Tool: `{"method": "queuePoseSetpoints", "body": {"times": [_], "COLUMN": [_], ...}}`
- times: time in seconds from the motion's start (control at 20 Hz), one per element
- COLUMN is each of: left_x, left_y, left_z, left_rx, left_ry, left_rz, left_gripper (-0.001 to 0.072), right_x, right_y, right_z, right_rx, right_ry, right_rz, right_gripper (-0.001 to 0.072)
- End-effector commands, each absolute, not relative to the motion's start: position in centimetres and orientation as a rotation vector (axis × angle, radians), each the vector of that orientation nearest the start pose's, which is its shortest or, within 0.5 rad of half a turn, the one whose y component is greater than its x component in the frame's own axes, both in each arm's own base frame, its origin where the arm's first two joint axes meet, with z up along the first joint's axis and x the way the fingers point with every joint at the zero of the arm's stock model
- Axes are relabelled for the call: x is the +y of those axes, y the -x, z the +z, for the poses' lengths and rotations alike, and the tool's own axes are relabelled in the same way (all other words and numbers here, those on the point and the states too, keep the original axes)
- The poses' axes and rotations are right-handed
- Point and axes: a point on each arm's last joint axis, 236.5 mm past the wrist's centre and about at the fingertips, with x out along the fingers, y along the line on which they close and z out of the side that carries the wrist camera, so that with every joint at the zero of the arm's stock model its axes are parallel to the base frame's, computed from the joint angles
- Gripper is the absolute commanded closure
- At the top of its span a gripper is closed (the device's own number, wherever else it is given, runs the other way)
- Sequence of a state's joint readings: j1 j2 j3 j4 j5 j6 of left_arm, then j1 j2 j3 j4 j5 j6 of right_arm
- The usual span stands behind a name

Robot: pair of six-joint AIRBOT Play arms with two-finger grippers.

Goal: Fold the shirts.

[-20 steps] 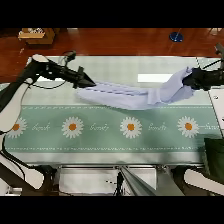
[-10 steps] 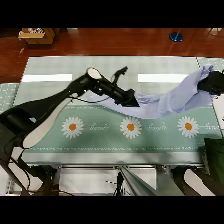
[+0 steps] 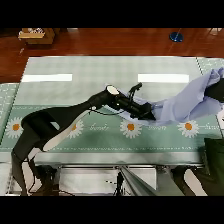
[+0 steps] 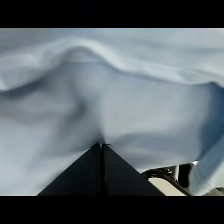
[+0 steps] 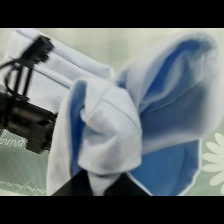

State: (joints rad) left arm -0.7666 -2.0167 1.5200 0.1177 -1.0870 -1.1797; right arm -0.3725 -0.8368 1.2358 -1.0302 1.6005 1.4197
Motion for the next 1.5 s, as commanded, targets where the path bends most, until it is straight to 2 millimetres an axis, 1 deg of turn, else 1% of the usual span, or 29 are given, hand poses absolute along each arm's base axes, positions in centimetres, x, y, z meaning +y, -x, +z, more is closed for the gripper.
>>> {"method": "queuePoseSetpoints", "body": {"times": [0.0,0.05,0.1,0.15,0.2,0.25,0.3,0.35,0.45,0.5,0.55,0.65,0.7,0.8,0.85,0.9,1.0,1.05,1.15,1.25,1.3,1.35,1.4,1.45], "left_x": [-54.9,-55.5,-56.0,-56.0,-55.6,-54.7,-53.3,-51.6,-47.4,-44.9,-42.1,-36.5,-33.9,-29.1,-26.9,-25.1,-22.3,-21.3,-20.2,-20.2,-20.5,-20.8,-21.2,-21.6], "left_y": [-21.0,-20.6,-20.9,-21.8,-23.1,-24.6,-26.5,-28.4,-32.9,-34.9,-36.5,-38.4,-38.8,-38.9,-38.8,-38.5,-36.9,-35.8,-33.8,-32.5,-31.8,-31.1,-30.6,-30.2], "left_z": [-4.7,-4.9,-4.8,-4.3,-3.5,-2.4,-0.8,1.0,5.5,8.4,11.4,17.0,19.4,23.5,25.1,26.5,28.9,29.8,31.1,31.9,32.4,32.7,32.7,32.3], "left_rx": [1.647,1.656,1.651,1.622,1.589,1.558,1.514,1.461,1.305,1.192,1.110,0.970,0.908,0.796,0.748,0.709,0.654,0.638,0.620,0.608,0.602,0.599,0.606,0.622], "left_ry": [0.789,0.824,0.870,0.902,0.931,0.952,0.966,0.979,0.992,0.970,0.967,0.952,0.937,0.885,0.854,0.829,0.776,0.747,0.693,0.640,0.623,0.603,0.581,0.558], "left_rz": [-1.254,-1.245,-1.232,-1.238,-1.252,-1.274,-1.304,-1.337,-1.392,-1.434,-1.459,-1.487,-1.497,-1.496,-1.485,-1.476,-1.490,-1.507,-1.535,-1.531,-1.539,-1.547,-1.552,-1.551], "left_gripper": [0.0685,0.0685,0.0685,0.0685,0.0686,0.0686,0.0686,0.0687,0.0687,0.0686,0.0686,0.0687,0.0686,0.0686,0.0686,0.0686,0.0686,0.0685,0.0686,0.0686,0.0686,0.0686,0.0686,0.0686], "right_x": [2.6,2.6,2.6,2.6,2.6,2.6,2.4,2.2,2.2,2.4,2.7,3.8,4.6,6.7,8.2,9.8,13.7,15.9,19.9,23.6,25.2,26.5,27.6,28.3], "right_y": [-26.7,-26.7,-26.7,-26.6,-26.5,-26.3,-26.3,-26.3,-26.4,-26.6,-27.0,-28.3,-29.2,-31.0,-31.8,-32.4,-33.8,-34.6,-36.3,-38.2,-39.3,-40.2,-41.1,-41.7], "right_z": [18.6,18.6,18.6,18.6,18.5,18.4,18.3,18.1,17.4,16.8,16.0,14.6,14.0,12.5,11.7,10.8,8.5,7.1,4.1,1.3,0.2,-0.6,-1.1,-1.3], "right_rx": [1.037,1.038,1.039,1.043,1.050,1.056,1.062,1.066,1.077,1.083,1.083,1.059,1.040,1.019,1.023,1.036,1.074,1.089,1.092,1.064,1.038,1.013,0.989,0.973], "right_ry": [-0.383,-0.387,-0.390,-0.394,-0.399,-0.399,-0.395,-0.397,-0.418,-0.418,-0.418,-0.425,-0.434,-0.445,-0.447,-0.441,-0.430,-0.421,-0.413,-0.443,-0.488,-0.541,-0.611,-0.675], "right_rz": [0.224,0.222,0.220,0.217,0.214,0.214,0.202,0.190,0.185,0.188,0.190,0.207,0.213,0.242,0.266,0.293,0.350,0.374,0.400,0.405,0.396,0.386,0.370,0.353], "right_gripper": [0.0679,0.0679,0.0679,0.0679,0.0679,0.0679,0.0679,0.0679,0.0680,0.0679,0.0680,0.0679,0.0680,0.0679,0.0679,0.0679,0.0679,0.0679,0.0679,0.0679,0.0661,0.0512,0.0299,0.0179]}}
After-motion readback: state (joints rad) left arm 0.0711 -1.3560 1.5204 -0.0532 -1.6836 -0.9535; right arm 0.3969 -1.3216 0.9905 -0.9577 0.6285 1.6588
